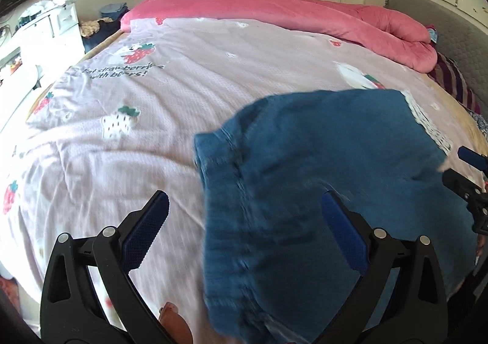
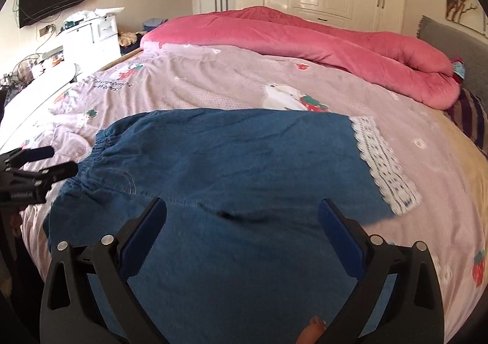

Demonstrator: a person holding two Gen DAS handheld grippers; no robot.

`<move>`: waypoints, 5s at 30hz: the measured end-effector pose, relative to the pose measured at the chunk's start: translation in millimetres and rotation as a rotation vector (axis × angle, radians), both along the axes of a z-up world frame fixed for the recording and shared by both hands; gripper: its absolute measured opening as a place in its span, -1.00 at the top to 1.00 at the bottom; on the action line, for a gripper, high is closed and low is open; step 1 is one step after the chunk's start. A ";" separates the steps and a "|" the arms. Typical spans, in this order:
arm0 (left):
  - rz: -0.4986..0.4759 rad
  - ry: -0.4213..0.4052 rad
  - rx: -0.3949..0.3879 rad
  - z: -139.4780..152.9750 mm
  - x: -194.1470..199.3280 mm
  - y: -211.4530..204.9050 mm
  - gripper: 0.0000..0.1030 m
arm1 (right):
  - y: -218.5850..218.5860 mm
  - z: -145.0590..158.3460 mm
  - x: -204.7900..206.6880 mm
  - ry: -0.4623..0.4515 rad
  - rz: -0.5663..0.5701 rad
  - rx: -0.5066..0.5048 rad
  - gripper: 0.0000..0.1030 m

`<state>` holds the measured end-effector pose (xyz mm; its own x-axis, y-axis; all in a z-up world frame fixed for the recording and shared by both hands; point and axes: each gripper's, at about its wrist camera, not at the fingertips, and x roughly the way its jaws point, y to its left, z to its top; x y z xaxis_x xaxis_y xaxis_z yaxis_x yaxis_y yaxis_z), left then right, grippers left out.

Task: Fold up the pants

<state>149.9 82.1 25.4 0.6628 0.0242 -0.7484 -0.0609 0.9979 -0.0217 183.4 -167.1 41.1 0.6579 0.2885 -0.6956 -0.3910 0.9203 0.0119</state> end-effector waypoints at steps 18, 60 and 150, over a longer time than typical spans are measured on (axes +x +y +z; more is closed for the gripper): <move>-0.145 0.109 0.089 -37.2 107.6 21.1 0.58 | 73.5 -14.3 121.4 0.080 0.200 -0.167 -0.92; -0.319 -0.289 -0.006 37.1 -30.2 1.2 0.90 | 49.6 37.1 -9.3 -0.028 0.354 -0.006 0.92; -0.495 -0.075 -0.189 20.1 -101.6 -121.1 -0.73 | -106.0 20.2 -106.2 0.002 -0.089 0.245 -0.65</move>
